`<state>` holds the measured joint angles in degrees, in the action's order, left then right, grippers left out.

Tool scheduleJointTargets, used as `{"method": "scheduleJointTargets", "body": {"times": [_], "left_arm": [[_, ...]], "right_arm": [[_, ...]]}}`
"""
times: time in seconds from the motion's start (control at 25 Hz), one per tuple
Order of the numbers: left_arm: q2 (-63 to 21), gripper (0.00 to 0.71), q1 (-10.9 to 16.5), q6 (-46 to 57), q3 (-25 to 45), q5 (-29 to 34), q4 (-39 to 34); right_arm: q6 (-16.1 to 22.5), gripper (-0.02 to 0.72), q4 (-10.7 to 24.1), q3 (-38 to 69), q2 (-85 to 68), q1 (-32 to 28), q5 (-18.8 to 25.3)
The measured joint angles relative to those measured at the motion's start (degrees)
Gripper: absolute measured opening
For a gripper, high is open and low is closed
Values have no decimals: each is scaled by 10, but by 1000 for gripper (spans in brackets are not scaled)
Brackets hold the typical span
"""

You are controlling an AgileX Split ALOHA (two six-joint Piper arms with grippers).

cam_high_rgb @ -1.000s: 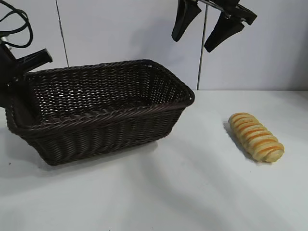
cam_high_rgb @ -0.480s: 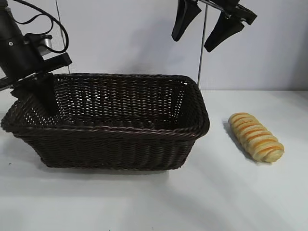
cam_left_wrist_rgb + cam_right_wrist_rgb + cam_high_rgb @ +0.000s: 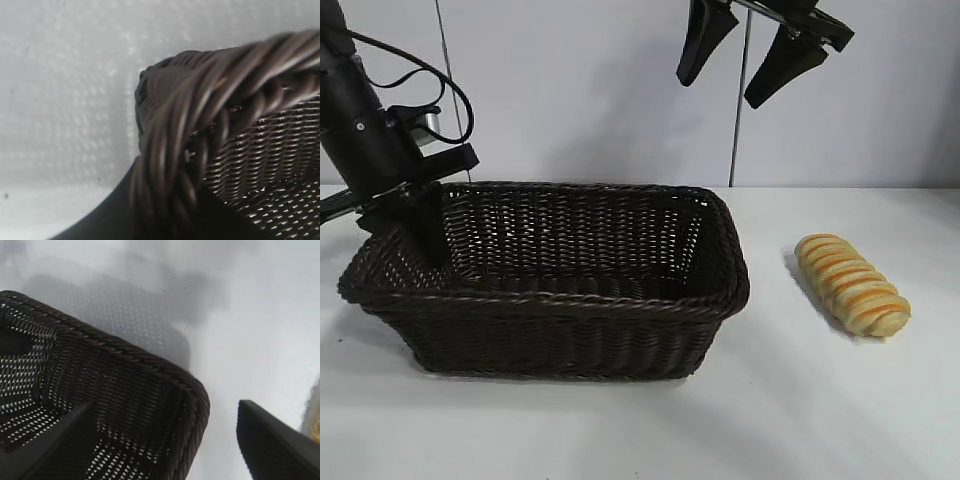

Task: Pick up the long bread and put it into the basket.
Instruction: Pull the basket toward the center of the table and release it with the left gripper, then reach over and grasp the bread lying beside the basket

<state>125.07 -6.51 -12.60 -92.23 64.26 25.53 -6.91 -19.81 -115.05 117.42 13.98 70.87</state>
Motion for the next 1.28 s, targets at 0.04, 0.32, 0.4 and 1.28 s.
{"method": "scheduleJointTargets", "body": {"times": [0.04, 0.32, 0.4, 1.28], "left_arm": [[0, 103, 0, 0, 0, 0, 0], [0, 385, 0, -1, -2, 1, 15], [-1, 485, 0, -1, -2, 1, 10], [-211, 564, 11, 29, -4, 50, 12]], "right_arm": [[0, 561, 0, 0, 0, 0, 0], [0, 561, 0, 0, 0, 0, 0], [0, 561, 0, 0, 0, 0, 0], [0, 561, 0, 0, 0, 0, 1]]}}
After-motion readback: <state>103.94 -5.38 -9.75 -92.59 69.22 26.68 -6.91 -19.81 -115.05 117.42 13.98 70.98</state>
